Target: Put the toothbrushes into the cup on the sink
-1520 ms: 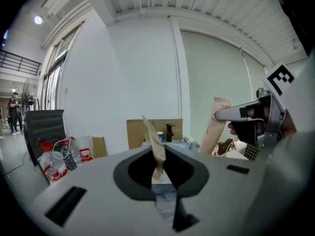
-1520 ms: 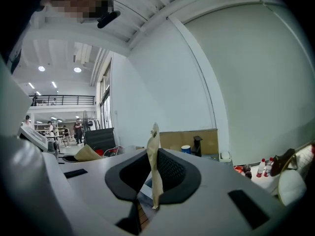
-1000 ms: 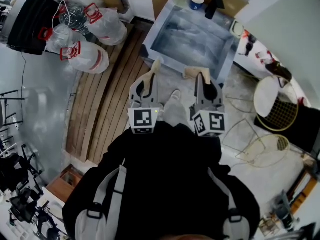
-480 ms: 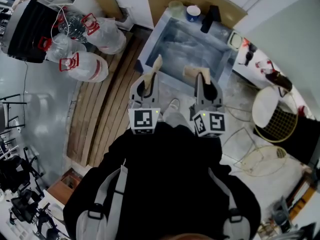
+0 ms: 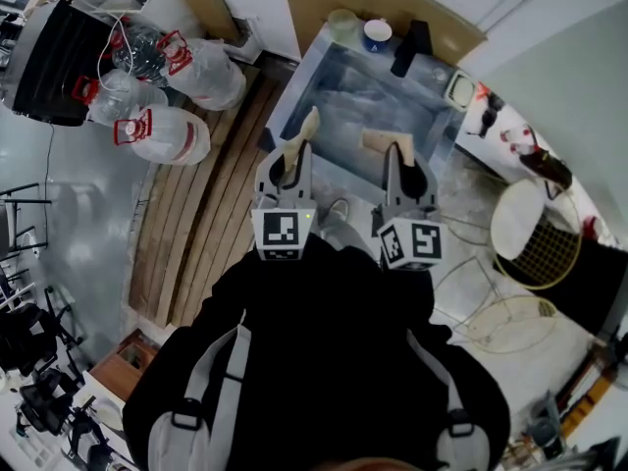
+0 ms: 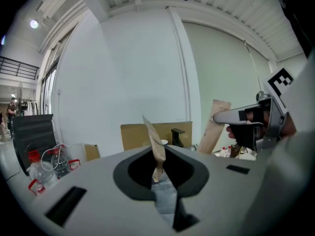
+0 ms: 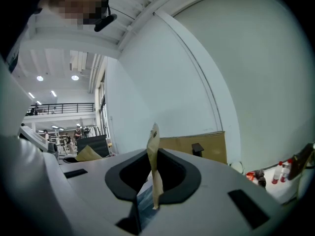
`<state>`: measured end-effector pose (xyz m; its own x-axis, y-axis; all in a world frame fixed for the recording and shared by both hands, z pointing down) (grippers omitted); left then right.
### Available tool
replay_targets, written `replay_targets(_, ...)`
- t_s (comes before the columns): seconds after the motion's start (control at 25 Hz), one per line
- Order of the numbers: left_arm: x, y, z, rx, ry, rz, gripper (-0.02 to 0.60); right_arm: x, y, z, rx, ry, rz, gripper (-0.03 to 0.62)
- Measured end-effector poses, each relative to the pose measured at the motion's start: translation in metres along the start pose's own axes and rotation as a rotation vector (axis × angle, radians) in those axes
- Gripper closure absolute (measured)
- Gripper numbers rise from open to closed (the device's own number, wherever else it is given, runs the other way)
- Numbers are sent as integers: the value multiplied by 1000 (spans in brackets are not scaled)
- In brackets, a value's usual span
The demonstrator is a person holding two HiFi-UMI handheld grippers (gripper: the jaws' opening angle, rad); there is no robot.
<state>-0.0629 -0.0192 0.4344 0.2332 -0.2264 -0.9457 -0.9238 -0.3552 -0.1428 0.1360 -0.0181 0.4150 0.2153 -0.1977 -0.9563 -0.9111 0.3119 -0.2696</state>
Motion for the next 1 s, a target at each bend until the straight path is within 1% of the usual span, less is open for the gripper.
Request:
replay_targets(0.24,10,13,-22,-37,2,-24,546,7,-2,-22,-25,-16,5,559)
replay_targets(0.48,23,32,-56,-75,-6,-40,546,15,-1,-48,-58,-37,-1,559)
replay_targets(0.68,32,43,-82,-113,-7,-46,546,15,-3,-72,-88,-40,-9,559)
replay_targets(1.0,42,58,-126,-180,-2,-88,546,11,-4,-98,-115,-28,1,559)
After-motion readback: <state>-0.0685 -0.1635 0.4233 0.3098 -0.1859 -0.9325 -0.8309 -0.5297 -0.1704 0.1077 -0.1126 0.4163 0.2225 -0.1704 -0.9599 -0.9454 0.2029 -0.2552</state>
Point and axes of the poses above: the fingertips, and each gripper's own axes: z backward along the fingers, y to its left, x out of its top, the point moved 5 cm from there along z, backward along the fingers, and after that the axes turned 4 degrees about -z, right-handed, at the moved point
